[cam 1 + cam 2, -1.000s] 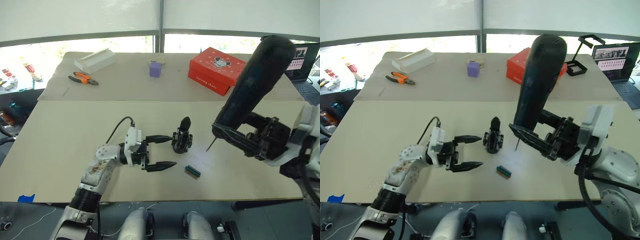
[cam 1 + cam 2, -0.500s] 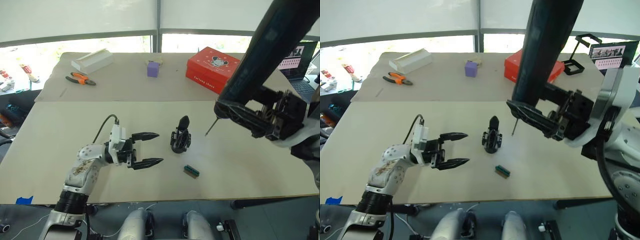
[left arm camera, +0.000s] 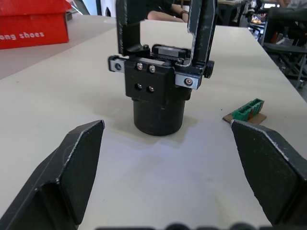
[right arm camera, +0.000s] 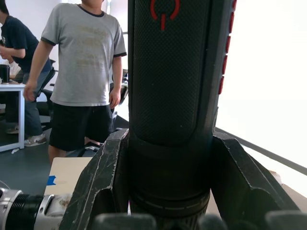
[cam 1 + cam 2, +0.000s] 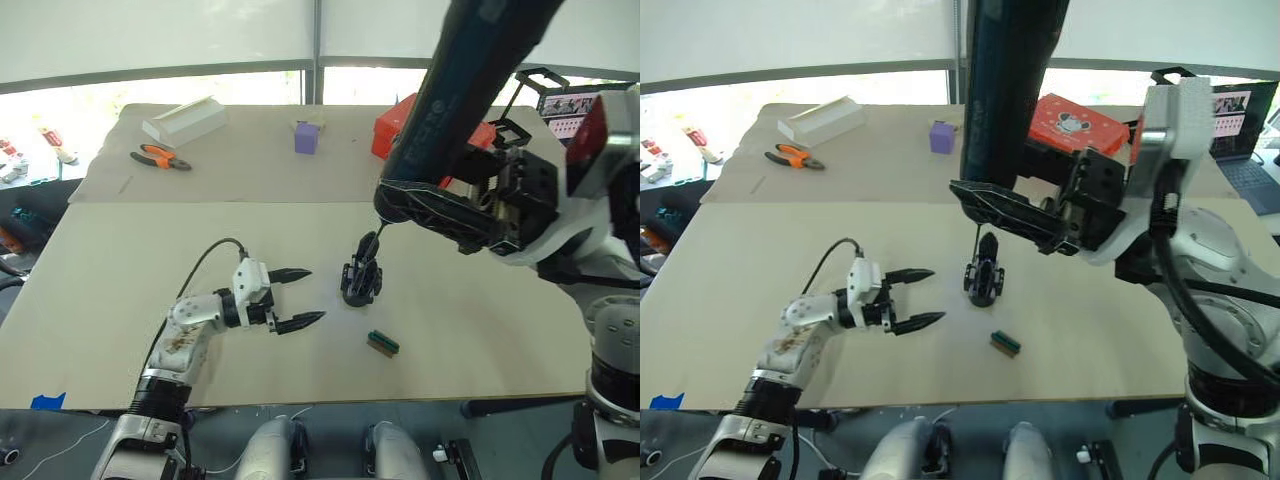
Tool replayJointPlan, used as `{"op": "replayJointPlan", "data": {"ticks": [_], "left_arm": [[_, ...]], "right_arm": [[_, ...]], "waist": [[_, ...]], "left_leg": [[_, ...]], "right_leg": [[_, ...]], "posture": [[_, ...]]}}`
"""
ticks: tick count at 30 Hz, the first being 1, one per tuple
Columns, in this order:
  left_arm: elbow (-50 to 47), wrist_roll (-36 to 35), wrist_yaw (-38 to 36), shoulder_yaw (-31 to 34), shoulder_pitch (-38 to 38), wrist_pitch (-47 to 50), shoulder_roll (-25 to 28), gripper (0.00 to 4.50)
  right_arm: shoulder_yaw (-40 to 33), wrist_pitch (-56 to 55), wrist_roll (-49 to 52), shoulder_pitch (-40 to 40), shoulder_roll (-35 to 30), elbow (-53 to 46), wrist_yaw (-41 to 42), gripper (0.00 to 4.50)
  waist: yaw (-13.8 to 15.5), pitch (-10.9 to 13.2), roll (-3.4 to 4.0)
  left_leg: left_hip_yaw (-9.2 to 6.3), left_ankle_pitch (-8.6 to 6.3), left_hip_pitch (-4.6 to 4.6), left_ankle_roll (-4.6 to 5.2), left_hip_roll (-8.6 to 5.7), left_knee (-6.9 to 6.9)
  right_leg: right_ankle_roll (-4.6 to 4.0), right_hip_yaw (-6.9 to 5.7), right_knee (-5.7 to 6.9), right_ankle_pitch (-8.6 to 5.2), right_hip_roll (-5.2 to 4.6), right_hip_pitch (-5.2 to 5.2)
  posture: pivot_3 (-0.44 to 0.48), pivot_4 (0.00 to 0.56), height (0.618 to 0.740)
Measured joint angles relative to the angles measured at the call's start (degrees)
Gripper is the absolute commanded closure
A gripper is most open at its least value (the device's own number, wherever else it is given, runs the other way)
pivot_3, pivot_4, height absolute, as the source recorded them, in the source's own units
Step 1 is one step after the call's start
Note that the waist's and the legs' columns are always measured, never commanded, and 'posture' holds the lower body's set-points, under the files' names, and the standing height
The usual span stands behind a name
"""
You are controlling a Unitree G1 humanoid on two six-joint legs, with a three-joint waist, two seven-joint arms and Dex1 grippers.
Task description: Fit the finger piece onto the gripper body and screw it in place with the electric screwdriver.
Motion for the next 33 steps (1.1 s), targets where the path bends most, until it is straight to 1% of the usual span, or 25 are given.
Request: {"op": "replayJointPlan", "data": {"ticks": [7,11,15,22,25,27,28,29,33], "left_arm": [[5.59,5.85,5.08,-3.95,-2.75,-2.5,-5.49,0.04],[8.66,8.36,8.41,-5.15,-4.47,-3.6,-8.54,0.04],[10.03,9.99,11.57,-5.58,-5.39,-3.65,-11.13,0.04],[10.76,11.16,13.61,-6.65,-6.27,-3.38,-12.4,0.04],[10.95,11.12,13.61,-6.67,-6.42,-3.26,-12.59,0.84],[11.12,10.93,13.55,-6.58,-6.68,-2.68,-12.68,1.85],[11.17,10.79,13.41,-6.59,-6.87,-2.47,-12.69,2.11],[11.19,10.76,13.27,-6.62,-6.93,-2.46,-12.68,2.05],[11.7,10.58,12.02,-6.54,-7.34,-2.69,-12.54,2.06]], "right_arm": [[4.44,-0.13,-6.35,0.07,3.28,2.31,3.79,2.59],[4.64,-0.29,-8.6,0.41,4.99,2.43,5.29,2.59],[4.65,-0.63,-10.72,1.06,5.4,2.49,6.74,2.59],[4.56,-0.63,-12.1,1.43,6.52,2.5,7.72,2.59],[4.36,-0.63,-12.41,1.85,6.6,2.45,7.72,2.59],[4.13,-0.63,-12.4,2.2,6.6,2.38,7.71,2.59],[4.07,-0.63,-12.39,2.37,6.59,2.31,7.71,2.59],[3.99,-0.63,-12.37,2.51,6.58,2.24,7.71,2.59],[3.47,-0.61,-12.1,2.6,6.28,1.69,7.72,2.59]], "waist": [[-0.03,0.0,0.0],[0.04,0.0,-0.01],[-0.02,0.01,-0.01],[-0.05,0.01,-0.01],[-0.03,0.01,-0.01],[0.0,0.01,-0.01],[-0.01,0.01,-0.01],[-0.02,0.01,-0.01],[-0.02,0.01,-0.01]], "left_leg": [[0.02,0.0,-0.03,0.01,-0.01,0.01],[0.02,0.01,-0.03,0.02,-0.01,0.02],[0.02,0.0,-0.03,0.02,-0.01,0.02],[0.01,0.0,-0.03,0.02,0.0,0.01],[0.0,0.0,-0.02,0.02,0.0,0.01],[-0.01,0.0,-0.02,0.02,0.0,0.02],[-0.01,0.0,-0.02,0.02,0.0,0.02],[-0.01,0.0,-0.02,0.02,-0.01,0.02],[-0.01,0.0,-0.02,0.02,0.0,0.01]], "right_leg": [[0.01,0.0,0.01,0.0,0.0,-0.01],[0.01,-0.01,0.01,0.01,0.0,-0.01],[0.01,-0.01,0.01,0.01,-0.01,-0.01],[0.01,0.0,0.01,0.02,-0.01,-0.02],[0.01,-0.01,0.01,0.02,-0.02,-0.02],[0.0,-0.01,0.02,0.02,-0.03,-0.02],[0.0,-0.01,0.01,0.02,-0.03,-0.02],[0.0,-0.01,0.01,0.02,-0.03,-0.02],[0.0,-0.01,0.0,0.02,-0.03,-0.02]], "posture": [[0.0,0.15,0.74],[0.0,0.15,0.74],[0.0,0.15,0.74],[0.0,0.15,0.74],[0.0,0.15,0.74],[0.0,0.15,0.74],[0.0,0.15,0.74],[0.0,0.15,0.74],[0.0,0.15,0.74]]}}
